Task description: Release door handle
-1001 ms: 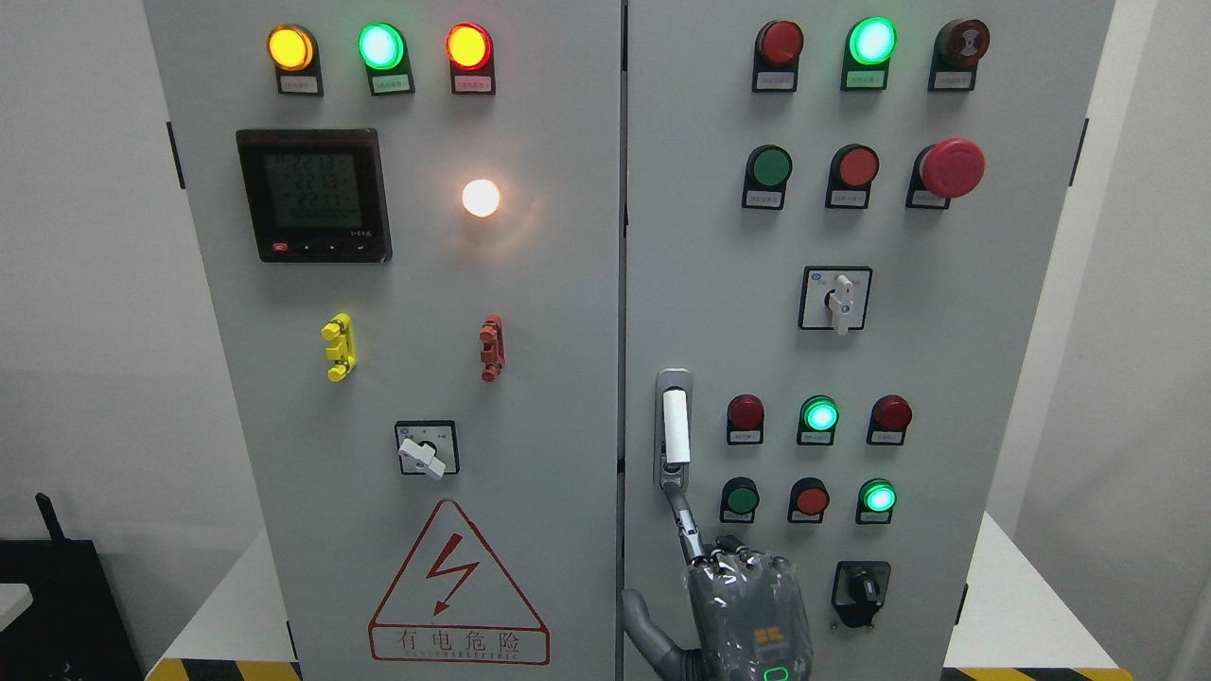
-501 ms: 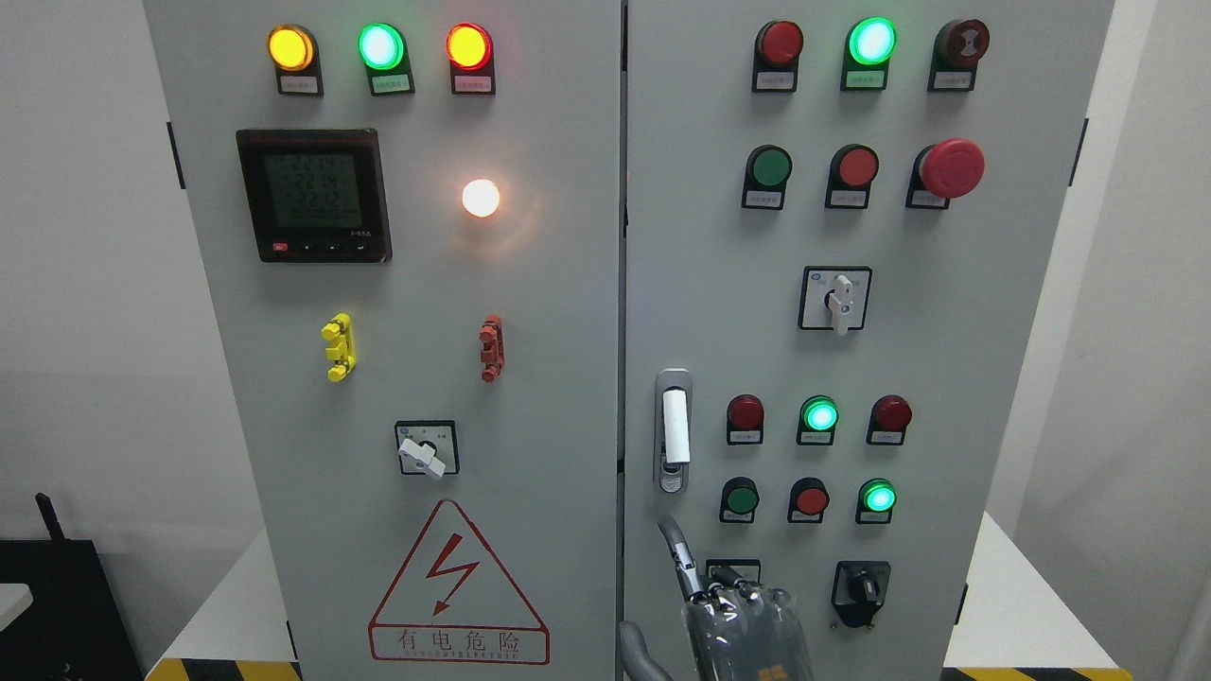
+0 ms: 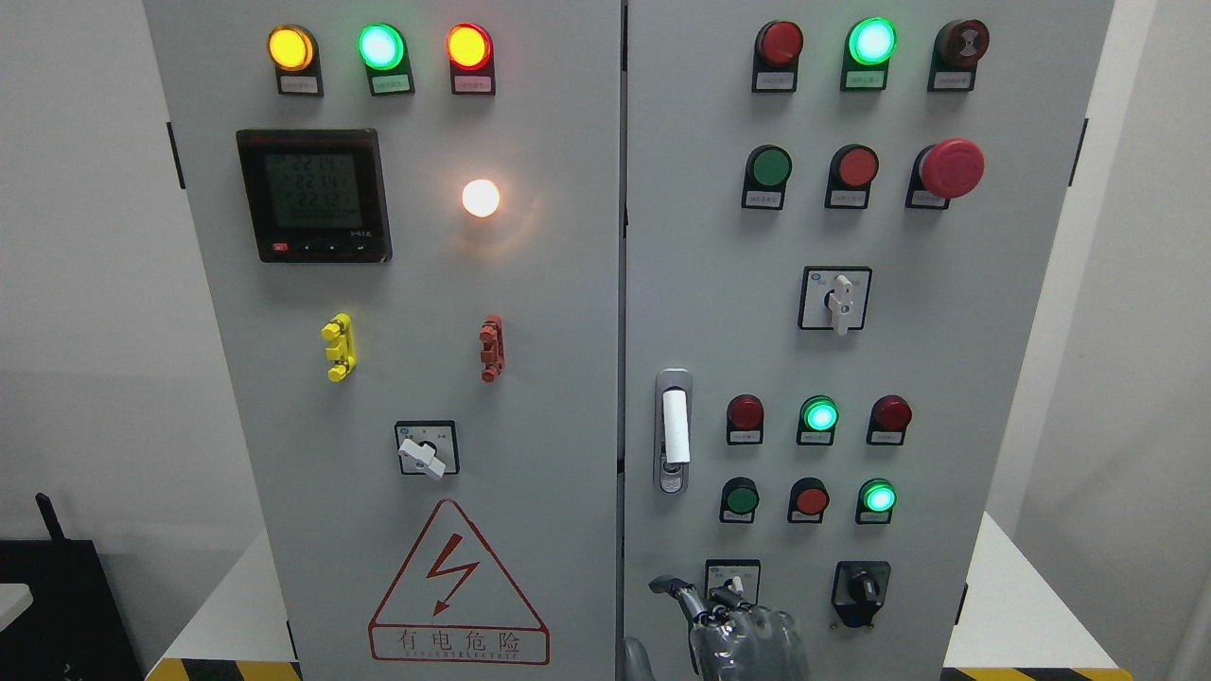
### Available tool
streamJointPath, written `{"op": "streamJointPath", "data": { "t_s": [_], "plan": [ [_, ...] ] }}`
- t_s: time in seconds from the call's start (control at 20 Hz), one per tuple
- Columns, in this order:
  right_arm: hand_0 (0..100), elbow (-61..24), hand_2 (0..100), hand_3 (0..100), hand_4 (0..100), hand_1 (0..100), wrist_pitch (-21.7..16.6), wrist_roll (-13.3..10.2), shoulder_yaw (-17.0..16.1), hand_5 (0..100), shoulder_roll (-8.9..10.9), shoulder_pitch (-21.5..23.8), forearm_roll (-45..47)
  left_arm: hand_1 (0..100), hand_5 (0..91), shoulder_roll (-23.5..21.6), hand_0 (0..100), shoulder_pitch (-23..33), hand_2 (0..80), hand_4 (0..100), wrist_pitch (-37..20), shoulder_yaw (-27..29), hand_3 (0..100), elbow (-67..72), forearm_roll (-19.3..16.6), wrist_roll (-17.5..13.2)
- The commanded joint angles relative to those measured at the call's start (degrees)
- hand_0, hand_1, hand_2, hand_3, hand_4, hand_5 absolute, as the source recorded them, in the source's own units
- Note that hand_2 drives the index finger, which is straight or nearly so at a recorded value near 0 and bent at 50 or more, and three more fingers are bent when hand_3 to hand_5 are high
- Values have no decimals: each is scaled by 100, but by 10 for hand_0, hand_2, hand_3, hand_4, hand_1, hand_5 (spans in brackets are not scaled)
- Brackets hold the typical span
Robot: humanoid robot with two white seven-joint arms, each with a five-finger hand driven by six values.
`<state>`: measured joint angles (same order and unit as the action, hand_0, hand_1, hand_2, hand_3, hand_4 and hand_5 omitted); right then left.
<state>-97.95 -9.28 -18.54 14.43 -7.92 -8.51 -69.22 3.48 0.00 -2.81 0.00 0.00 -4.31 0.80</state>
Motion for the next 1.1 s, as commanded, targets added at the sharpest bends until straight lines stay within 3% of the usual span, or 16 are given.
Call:
{"op": "streamJointPath", "data": {
  "t_s": [0.0, 0.3, 0.55, 0.7, 0.9, 1.05],
  "plan": [
    [402, -84, 708, 1000, 873, 0, -56, -1, -28, 984, 19, 43, 821, 389, 0, -5, 120, -18, 0, 0, 9, 9, 0, 53, 0, 34],
    [340, -136, 857, 1000, 921, 0, -205, -1, -98, 992, 27, 16, 1129, 389, 0, -5, 120, -17, 0, 0, 0, 9, 0, 53, 0, 34],
    [334, -154, 901, 1000, 912, 0, -223, -176, -186, 991, 36, -124, 1165, 389, 0, -5, 120, -18, 0, 0, 0, 9, 0, 53, 0, 34],
    [336, -224, 927, 1000, 926, 0, -214, -212, -195, 982, 159, -133, 1112, 389, 0, -5, 120, -18, 0, 0, 9, 9, 0, 53, 0, 34],
    [346, -260, 951, 1000, 972, 0, -188, -405, -204, 974, 133, -133, 279, 389, 0, -5, 120, -18, 0, 0, 0, 9, 0, 53, 0, 34],
    [347, -260, 963, 1000, 973, 0, -118, -396, -204, 971, 107, -133, -213, 389, 0, -5, 120, -18, 0, 0, 0, 9, 0, 53, 0, 34]
  ]
}}
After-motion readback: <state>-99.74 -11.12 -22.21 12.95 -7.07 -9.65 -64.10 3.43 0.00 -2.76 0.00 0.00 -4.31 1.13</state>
